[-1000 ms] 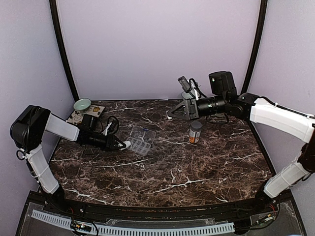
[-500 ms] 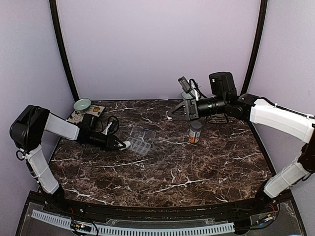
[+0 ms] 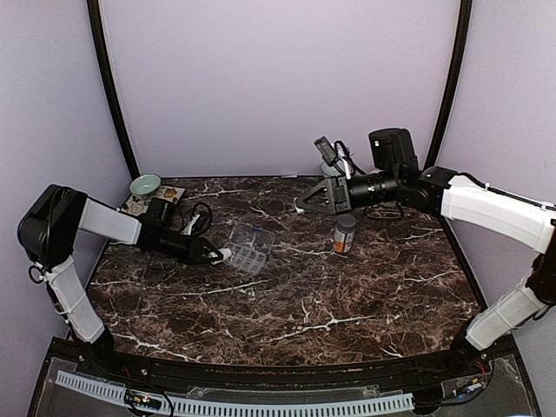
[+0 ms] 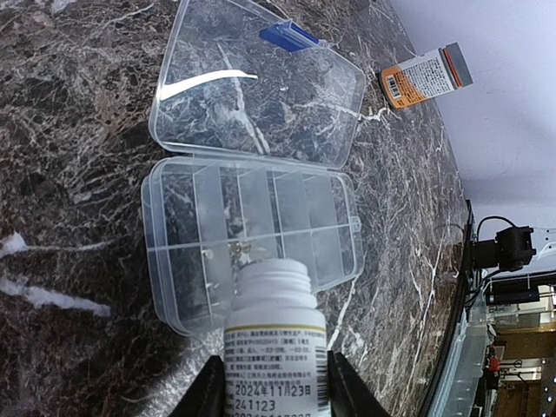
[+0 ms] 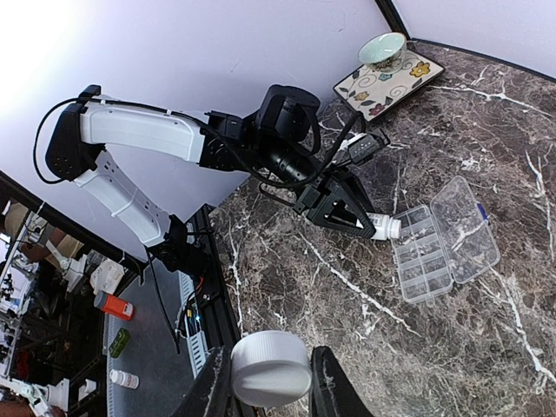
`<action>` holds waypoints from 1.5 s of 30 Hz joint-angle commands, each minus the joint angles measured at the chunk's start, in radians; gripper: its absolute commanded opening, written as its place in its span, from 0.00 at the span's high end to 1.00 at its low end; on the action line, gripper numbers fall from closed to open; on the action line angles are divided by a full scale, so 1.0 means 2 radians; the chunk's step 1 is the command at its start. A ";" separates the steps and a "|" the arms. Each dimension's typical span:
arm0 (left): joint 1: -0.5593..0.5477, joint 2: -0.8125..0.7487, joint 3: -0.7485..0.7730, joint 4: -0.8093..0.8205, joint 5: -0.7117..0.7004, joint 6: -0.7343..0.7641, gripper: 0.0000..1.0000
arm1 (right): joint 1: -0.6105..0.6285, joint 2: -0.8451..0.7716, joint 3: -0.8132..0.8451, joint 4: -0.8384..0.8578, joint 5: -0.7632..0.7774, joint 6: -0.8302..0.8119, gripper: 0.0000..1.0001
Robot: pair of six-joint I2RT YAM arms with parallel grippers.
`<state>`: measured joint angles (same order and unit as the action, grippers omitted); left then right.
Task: Sort the pills into containers
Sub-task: Pour the pill into the compartment of the pill container.
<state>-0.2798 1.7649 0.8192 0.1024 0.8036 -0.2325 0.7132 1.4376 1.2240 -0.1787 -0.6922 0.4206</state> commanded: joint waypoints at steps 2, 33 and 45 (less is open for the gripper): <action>-0.004 -0.016 0.013 -0.016 -0.001 0.012 1.00 | -0.001 -0.009 -0.002 0.023 -0.009 0.002 0.96; -0.004 -0.031 -0.094 0.220 0.036 -0.069 1.00 | 0.000 -0.003 0.016 -0.005 0.004 -0.005 0.96; -0.004 -0.059 -0.116 0.235 0.030 -0.075 1.00 | 0.000 0.012 0.029 -0.005 -0.003 -0.008 0.96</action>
<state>-0.2844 1.7000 0.6067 0.5392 0.8547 -0.3759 0.7132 1.4513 1.2472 -0.2092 -0.6910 0.4191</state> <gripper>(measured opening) 0.341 0.240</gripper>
